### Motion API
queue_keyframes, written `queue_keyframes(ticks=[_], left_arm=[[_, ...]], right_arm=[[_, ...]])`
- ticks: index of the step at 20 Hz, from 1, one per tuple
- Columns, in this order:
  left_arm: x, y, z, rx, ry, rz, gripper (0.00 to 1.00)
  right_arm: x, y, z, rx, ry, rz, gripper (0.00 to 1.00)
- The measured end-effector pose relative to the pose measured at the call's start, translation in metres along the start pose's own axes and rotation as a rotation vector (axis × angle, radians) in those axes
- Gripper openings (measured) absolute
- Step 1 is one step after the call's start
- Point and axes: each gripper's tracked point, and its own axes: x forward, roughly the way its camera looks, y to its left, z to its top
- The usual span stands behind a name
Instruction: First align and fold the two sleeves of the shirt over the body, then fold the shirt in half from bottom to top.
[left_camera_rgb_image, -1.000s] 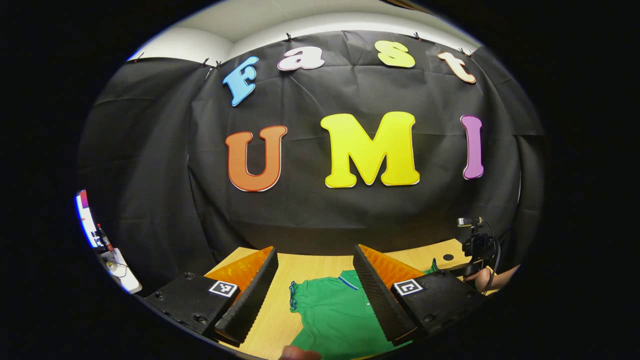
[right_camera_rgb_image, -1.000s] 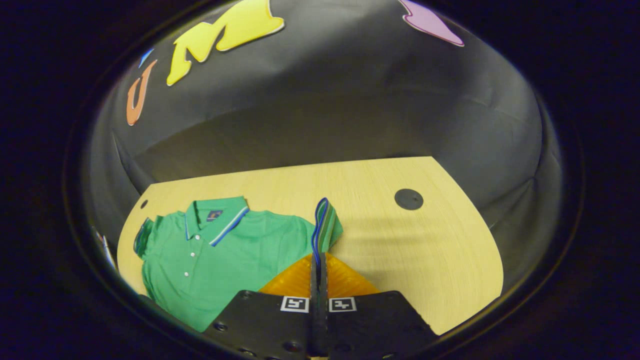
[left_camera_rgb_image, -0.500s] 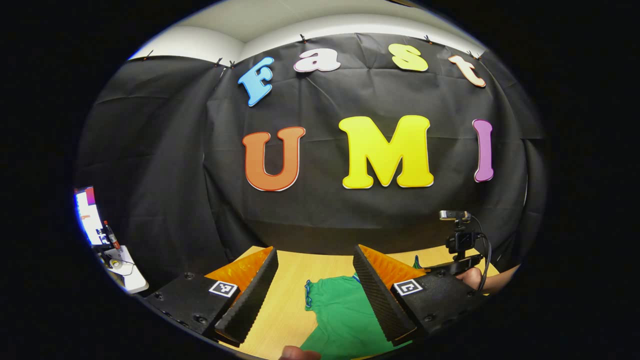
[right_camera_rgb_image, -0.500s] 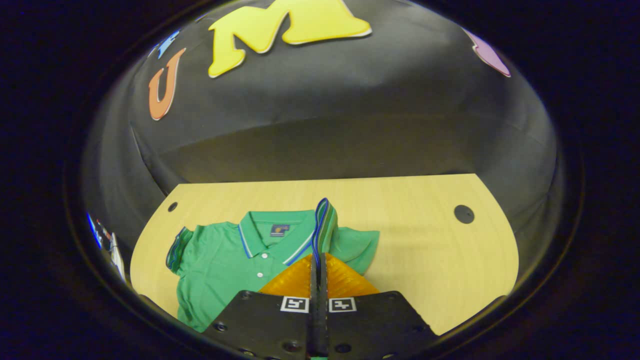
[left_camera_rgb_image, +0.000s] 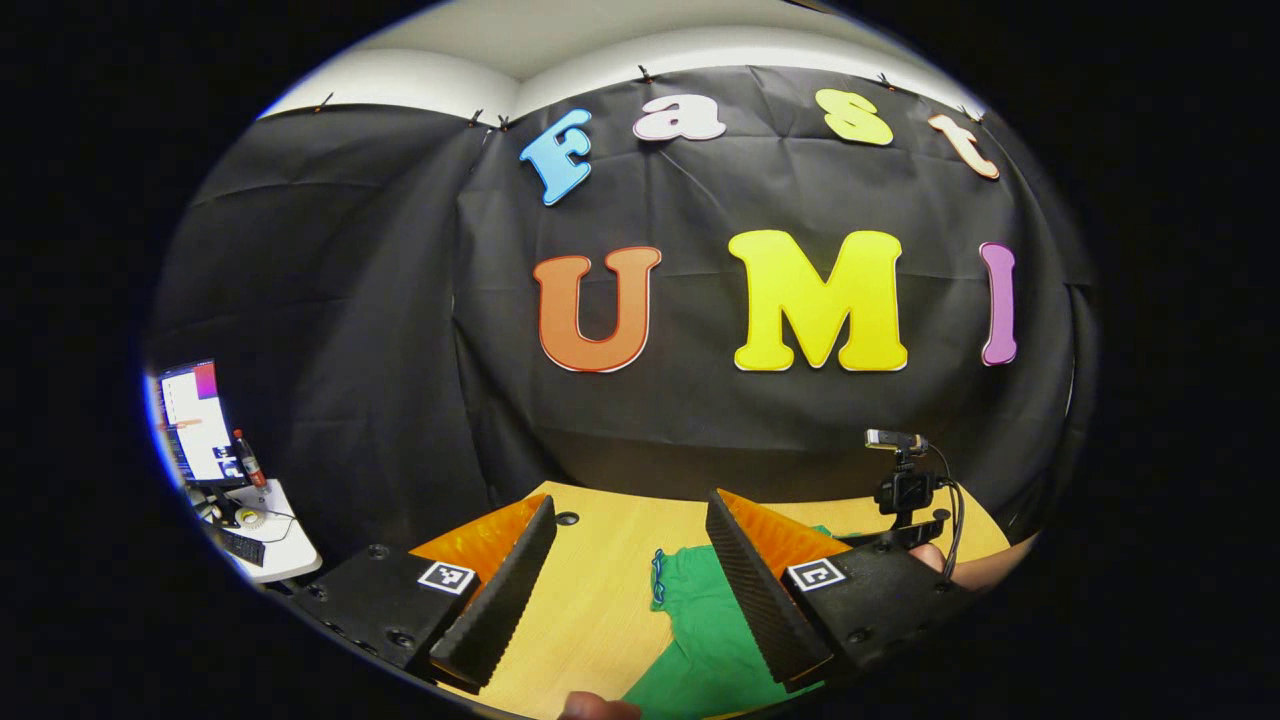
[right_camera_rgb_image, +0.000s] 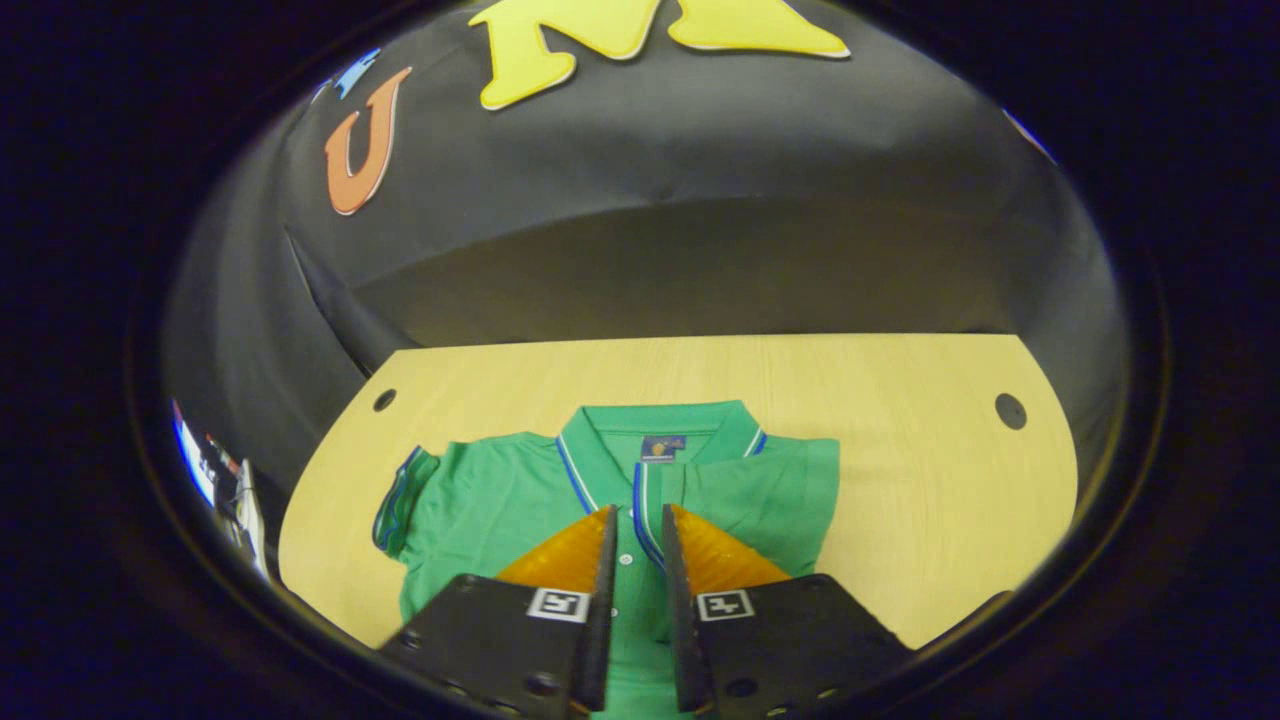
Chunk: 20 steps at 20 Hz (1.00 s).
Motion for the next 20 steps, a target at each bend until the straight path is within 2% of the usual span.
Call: queue_keyframes(ticks=[4,5,6,11,16,20], left_arm=[[0.002,-0.003,0.003,-0.007,-0.010,-0.016,0.97],[0.003,-0.006,0.002,-0.010,-0.008,-0.025,0.97],[0.003,-0.006,-0.001,-0.012,-0.006,-0.034,0.97],[0.021,-0.015,-0.013,-0.013,0.016,-0.111,0.97],[0.056,-0.023,-0.042,-0.028,0.074,-0.206,0.97],[0.089,-0.033,-0.073,-0.040,0.146,-0.273,0.98]], right_arm=[[-0.019,-0.002,0.009,0.008,-0.053,-0.006,0.94],[-0.026,-0.006,0.012,0.014,-0.068,-0.017,0.89],[-0.033,-0.008,0.016,0.022,-0.084,-0.025,0.95],[-0.089,-0.017,0.030,-0.014,-0.164,-0.075,0.96],[-0.172,-0.019,0.044,-0.099,-0.282,-0.130,0.96],[-0.238,-0.016,0.051,-0.117,-0.380,-0.167,0.96]])
